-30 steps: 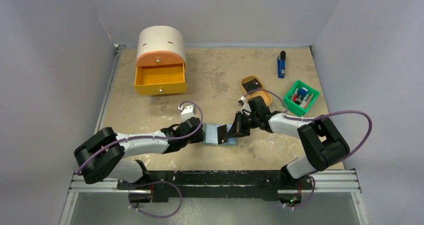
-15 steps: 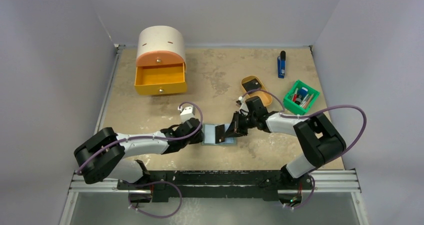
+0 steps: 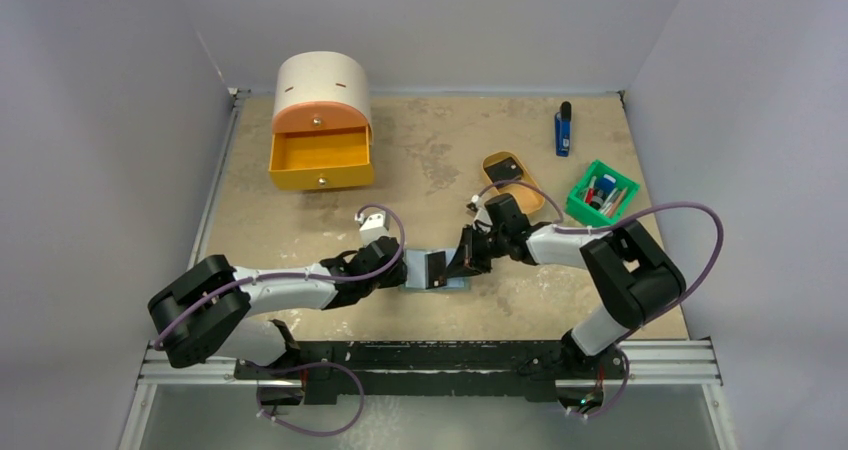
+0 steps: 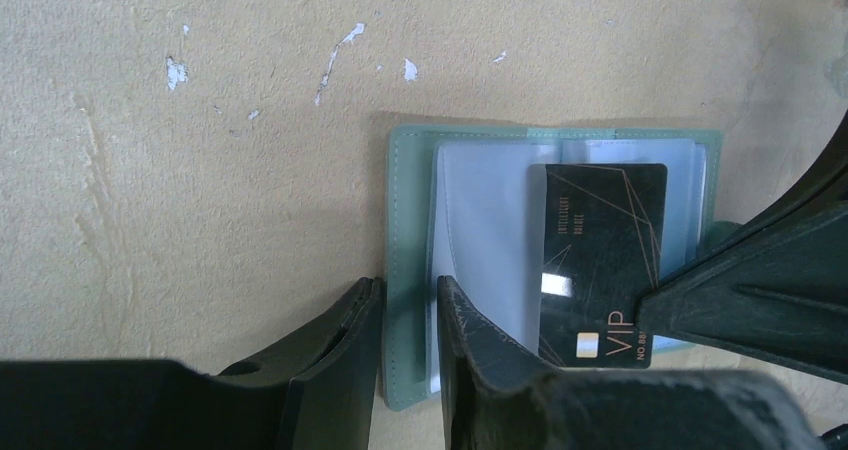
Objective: Put the credit cards into the card holder
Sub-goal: Insert the credit card into the card holder.
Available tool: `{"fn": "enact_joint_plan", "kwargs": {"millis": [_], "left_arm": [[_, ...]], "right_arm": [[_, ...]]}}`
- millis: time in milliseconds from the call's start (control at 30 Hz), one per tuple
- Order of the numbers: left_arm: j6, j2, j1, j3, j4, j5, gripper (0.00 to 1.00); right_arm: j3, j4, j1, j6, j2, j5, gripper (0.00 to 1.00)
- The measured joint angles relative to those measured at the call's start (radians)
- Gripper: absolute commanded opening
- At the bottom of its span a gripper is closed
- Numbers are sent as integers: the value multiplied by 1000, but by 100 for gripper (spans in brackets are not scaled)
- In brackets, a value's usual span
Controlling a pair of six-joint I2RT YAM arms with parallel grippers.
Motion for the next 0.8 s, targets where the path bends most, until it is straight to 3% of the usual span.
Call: {"fn": "enact_joint_plan", "kwargs": {"millis": [800], "left_arm": [[0,-3,0,-20,27,-18,20]], "right_arm": [[-10,159,42,132,56,28,0]]}}
